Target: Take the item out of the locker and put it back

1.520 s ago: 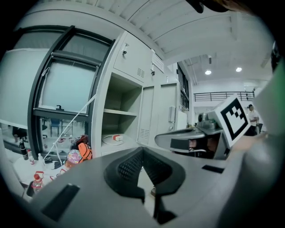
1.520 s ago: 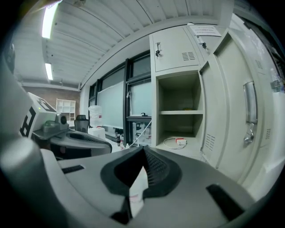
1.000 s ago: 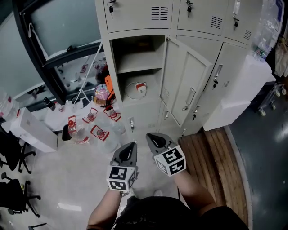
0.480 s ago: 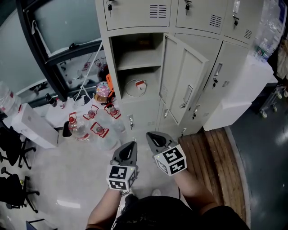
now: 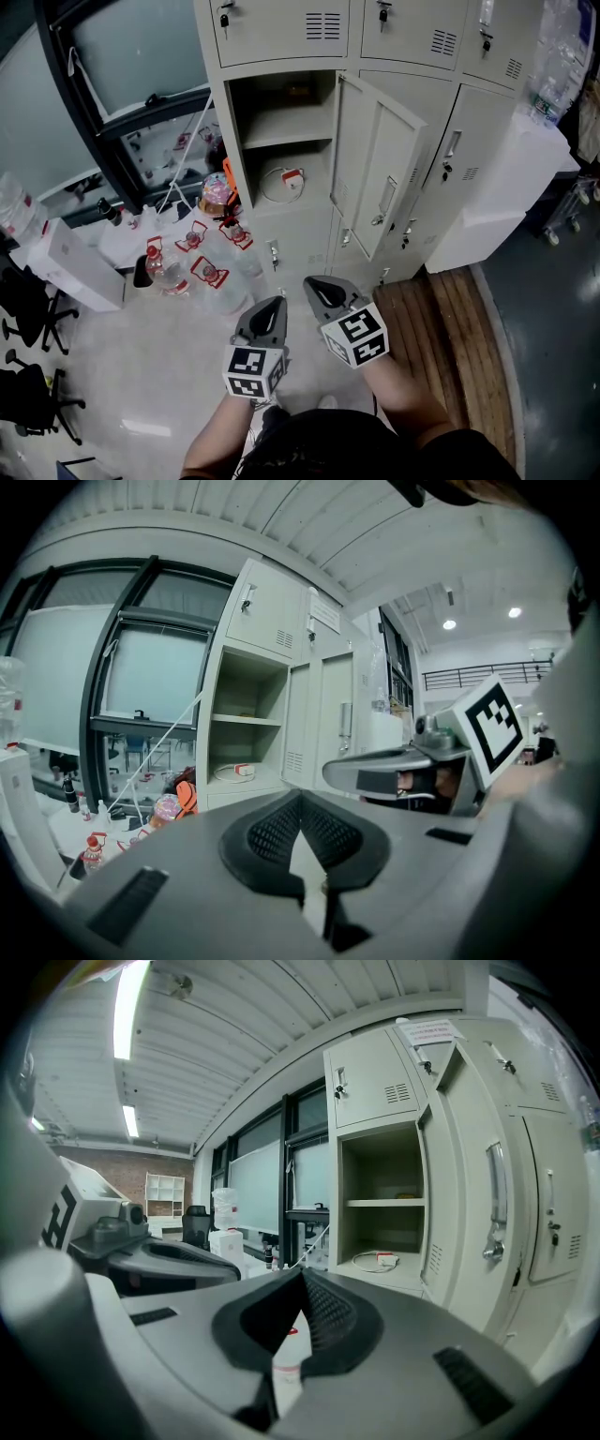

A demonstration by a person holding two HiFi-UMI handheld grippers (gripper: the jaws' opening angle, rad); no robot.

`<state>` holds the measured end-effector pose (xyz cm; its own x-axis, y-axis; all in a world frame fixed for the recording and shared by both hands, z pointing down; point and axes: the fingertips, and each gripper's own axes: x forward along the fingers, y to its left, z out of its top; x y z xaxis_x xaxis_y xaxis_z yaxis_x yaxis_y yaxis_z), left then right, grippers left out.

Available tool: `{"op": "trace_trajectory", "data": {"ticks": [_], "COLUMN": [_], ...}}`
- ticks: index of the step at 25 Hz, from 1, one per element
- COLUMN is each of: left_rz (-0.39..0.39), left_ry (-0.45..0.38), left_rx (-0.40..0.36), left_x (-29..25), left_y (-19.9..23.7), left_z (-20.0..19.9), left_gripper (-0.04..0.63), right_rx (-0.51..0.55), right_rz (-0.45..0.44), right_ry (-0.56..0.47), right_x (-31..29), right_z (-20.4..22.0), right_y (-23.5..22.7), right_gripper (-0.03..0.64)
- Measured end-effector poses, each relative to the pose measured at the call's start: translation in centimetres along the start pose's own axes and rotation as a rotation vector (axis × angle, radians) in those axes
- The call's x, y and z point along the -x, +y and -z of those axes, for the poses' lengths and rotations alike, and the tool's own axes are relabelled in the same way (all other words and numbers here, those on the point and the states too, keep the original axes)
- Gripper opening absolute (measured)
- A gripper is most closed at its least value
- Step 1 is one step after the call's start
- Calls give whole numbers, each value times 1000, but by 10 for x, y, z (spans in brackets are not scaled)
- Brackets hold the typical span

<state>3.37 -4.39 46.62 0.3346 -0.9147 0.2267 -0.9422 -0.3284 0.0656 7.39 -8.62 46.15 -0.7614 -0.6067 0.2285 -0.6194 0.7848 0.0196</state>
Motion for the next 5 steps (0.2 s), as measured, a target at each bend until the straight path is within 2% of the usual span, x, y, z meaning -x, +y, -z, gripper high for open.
{"op": "trace_trajectory", "data": {"ticks": [5], "left_rz": [-1], "left_ry": [0], "left_rx": [-2], "left_x": [0], "left_y": [-3], "left_z": [2], "left_gripper": [3], "right_rx": [-3], "right_rz": [-1], "right_ry": [-2], "right_x": [2], "right_z": [2], "right_y": [0], "right_gripper": [0]}}
